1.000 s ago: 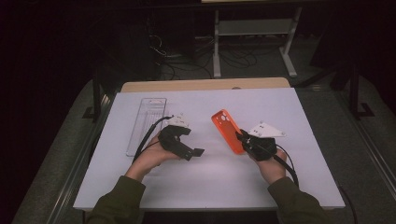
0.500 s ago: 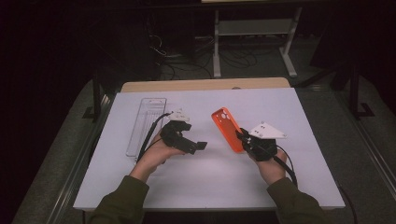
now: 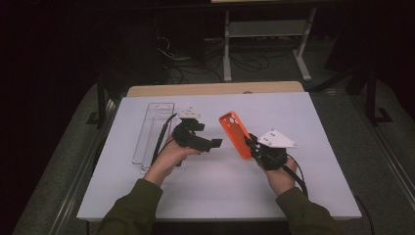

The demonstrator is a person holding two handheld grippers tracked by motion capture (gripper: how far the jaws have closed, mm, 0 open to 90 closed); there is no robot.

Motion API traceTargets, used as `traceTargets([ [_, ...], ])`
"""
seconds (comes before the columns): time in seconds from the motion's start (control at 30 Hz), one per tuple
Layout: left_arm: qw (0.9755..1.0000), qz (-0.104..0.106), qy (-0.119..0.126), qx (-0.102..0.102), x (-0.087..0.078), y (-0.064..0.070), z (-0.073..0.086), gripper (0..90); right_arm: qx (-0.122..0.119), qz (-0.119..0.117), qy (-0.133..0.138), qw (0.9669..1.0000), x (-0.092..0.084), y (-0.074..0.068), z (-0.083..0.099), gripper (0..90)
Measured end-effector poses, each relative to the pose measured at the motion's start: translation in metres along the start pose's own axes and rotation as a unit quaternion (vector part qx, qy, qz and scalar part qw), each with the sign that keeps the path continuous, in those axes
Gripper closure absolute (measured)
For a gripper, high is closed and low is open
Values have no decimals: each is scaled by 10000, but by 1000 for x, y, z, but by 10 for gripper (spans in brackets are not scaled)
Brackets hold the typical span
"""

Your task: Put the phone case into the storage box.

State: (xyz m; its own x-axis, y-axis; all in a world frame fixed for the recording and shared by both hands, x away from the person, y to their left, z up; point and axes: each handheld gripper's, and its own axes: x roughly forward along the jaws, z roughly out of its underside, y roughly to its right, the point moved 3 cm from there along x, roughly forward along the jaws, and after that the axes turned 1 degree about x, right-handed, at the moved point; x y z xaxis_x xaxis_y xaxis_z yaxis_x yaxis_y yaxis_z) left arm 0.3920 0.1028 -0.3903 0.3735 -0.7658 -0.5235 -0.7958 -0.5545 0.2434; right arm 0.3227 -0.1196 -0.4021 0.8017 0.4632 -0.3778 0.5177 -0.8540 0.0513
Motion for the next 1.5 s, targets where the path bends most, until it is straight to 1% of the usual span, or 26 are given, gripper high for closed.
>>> traceTargets([
  [0.07, 10000, 7, 49, -2, 1, -1, -3, 0, 72, 17, 16, 10000, 3, -1, -1, 802],
  [0.1, 10000, -3, 72, -47, 2, -2, -3, 0, -13, 41, 58, 10000, 6, -2, -3, 802],
  [0.13, 10000, 9, 88, -30, 2, -3, -4, 0, 2, 26, 44, 10000, 7, -4, -3, 802],
  [0.23, 9998, -10, 177, -105, 4, -6, -4, 0, -9, 36, 117, 9999, 12, -8, -5, 802],
  [0.27, 9998, -10, 172, -135, 5, -6, -4, 0, -39, 19, 130, 9999, 13, -10, -6, 801],
  [0.3, 9998, 2, 141, -105, 6, -6, -3, 0, -98, 12, 156, 9998, 13, -10, -6, 802],
  [0.37, 9998, 5, 168, -102, 7, -5, -3, 0, -92, -31, 164, 9998, 14, -13, -6, 802],
  [0.43, 9996, 26, 222, -153, 8, -4, -3, 0, -63, -57, 135, 9999, 13, -16, -6, 802],
  [0.53, 9993, 33, 275, -232, 9, -2, -3, 0, -113, -104, 121, 9998, 13, -20, -5, 802],
  [0.63, 9993, 2, 292, -227, 10, -2, -2, 0, -170, -139, 112, 9997, 14, -24, -4, 802],
  [0.7, 9993, 14, 292, -232, 11, -2, -2, 0, -162, -164, 92, 9997, 15, -26, -4, 802],
  [0.73, 9993, 21, 299, -223, 11, -2, -2, 0, -192, -167, 98, 9996, 15, -26, -4, 801],
  [0.87, 9989, 32, 361, -312, 12, -3, -2, 0, -218, -173, 114, 9995, 16, -26, -4, 802],
  [1.0, 9989, 16, 335, -314, 14, -3, -2, 0, -183, -179, 115, 9996, 16, -25, -4, 801],
  [1.1, 9989, 4, 338, -332, 15, -3, -1, 0, -212, -189, 149, 9995, 16, -26, -4, 802],
  [1.13, 9989, 12, 347, -311, 15, -3, -2, 0, -214, -184, 152, 9995, 16, -26, -5, 802],
  [1.5, 9985, 61, 402, -375, 19, 0, -2, 0, -223, -211, 143, 9994, 17, -28, -4, 801],
])
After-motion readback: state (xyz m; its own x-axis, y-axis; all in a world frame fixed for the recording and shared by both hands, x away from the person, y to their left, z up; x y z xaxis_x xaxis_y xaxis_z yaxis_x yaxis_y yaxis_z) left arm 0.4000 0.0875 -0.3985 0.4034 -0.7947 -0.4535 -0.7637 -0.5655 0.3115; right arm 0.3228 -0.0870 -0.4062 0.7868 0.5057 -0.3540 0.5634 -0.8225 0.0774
